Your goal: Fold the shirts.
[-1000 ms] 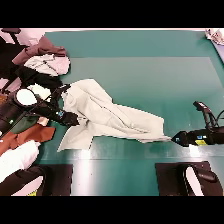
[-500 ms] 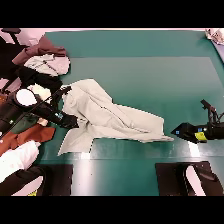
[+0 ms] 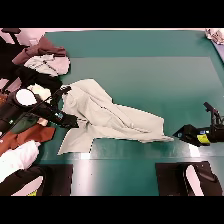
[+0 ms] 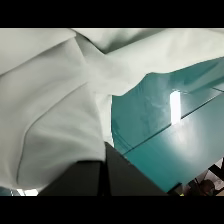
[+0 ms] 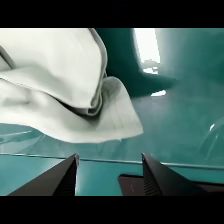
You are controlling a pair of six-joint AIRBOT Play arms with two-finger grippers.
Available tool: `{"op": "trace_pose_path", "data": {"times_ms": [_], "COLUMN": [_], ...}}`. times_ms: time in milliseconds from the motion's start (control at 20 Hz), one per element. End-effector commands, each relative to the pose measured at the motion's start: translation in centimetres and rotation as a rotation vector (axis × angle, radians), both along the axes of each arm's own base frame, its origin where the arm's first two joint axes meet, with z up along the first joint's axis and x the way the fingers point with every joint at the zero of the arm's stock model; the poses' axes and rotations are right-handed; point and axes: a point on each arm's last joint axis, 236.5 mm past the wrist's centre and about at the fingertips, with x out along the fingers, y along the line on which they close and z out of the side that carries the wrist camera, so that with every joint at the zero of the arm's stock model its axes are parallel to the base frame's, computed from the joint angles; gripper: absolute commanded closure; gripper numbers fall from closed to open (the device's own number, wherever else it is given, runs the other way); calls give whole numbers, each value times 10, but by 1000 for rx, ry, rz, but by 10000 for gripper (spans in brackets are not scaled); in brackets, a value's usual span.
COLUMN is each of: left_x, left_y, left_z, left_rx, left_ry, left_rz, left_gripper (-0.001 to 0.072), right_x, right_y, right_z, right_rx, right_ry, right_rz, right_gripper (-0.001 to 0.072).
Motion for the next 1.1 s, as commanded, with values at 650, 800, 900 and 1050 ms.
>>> {"op": "trace_pose_path", "data": {"times_ms": [650, 800, 900, 1050], "left_x": [12, 12, 12, 11], "left_y": [-4, -4, -4, -4], "left_z": [3, 3, 3, 3], "left_rx": [-20, -20, -20, -19], "left_ry": [-43, -42, -42, -38], "left_rz": [28, 28, 29, 26], "left_gripper": [684, 684, 684, 684], "right_x": [-27, -7, -3, 9], "right_y": [14, 25, 31, 23], "right_z": [-21, -30, -43, -60], "right_rx": [-396, -432, -422, -460], "right_ry": [-312, -337, -292, -239], "right_rz": [840, 898, 941, 972], "right_gripper": [162, 166, 167, 177]}}
